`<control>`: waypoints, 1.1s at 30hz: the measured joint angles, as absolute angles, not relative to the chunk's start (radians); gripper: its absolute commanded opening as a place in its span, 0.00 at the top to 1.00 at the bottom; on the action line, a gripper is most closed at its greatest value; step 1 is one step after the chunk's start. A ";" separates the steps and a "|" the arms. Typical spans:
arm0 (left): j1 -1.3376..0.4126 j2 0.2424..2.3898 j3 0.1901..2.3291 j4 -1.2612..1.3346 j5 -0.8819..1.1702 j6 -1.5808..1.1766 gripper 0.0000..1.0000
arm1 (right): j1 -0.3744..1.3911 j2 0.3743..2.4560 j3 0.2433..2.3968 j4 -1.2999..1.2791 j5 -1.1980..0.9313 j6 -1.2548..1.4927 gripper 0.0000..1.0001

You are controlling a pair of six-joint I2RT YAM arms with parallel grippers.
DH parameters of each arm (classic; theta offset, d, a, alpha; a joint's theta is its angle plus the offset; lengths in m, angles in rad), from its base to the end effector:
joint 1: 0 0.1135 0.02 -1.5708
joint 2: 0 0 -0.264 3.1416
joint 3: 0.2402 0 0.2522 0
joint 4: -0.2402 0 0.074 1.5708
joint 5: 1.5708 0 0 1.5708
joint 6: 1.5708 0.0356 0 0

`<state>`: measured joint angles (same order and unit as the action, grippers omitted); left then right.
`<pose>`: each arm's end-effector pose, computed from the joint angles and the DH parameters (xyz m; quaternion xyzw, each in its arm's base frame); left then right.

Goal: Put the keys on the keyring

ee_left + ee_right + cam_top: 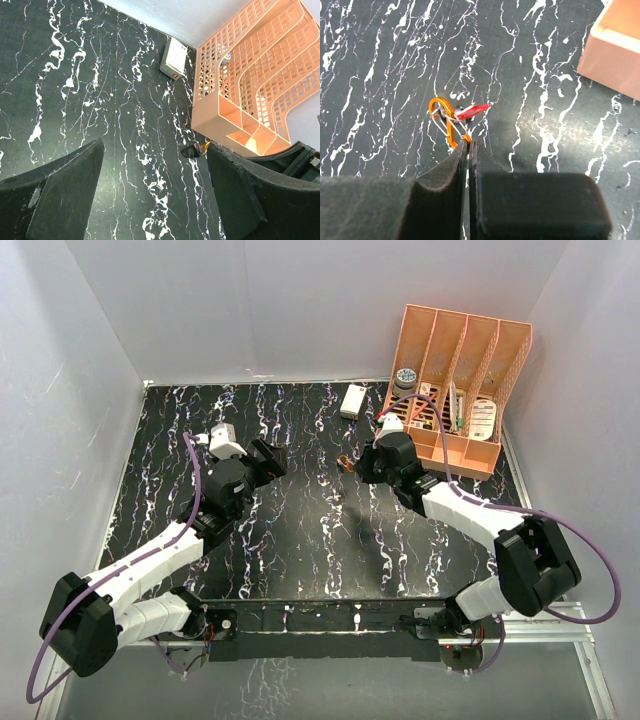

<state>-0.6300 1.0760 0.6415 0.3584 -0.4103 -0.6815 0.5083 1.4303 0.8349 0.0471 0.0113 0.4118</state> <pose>0.2091 -0.1349 0.2890 -0.1569 0.7143 -0.2873 0.6185 0.2736 0.1520 0.2301 -0.0393 0.8712 0.2128 0.4406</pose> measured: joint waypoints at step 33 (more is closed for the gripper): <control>-0.630 1.098 0.641 0.397 -0.339 -0.669 0.18 | 0.894 1.553 1.240 -0.404 0.406 0.019 1.00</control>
<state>-0.6300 1.0985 0.6415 0.3965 -0.3389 -0.6689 0.8944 1.5528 1.2404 -0.4042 0.4061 0.0189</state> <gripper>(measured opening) 0.823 0.016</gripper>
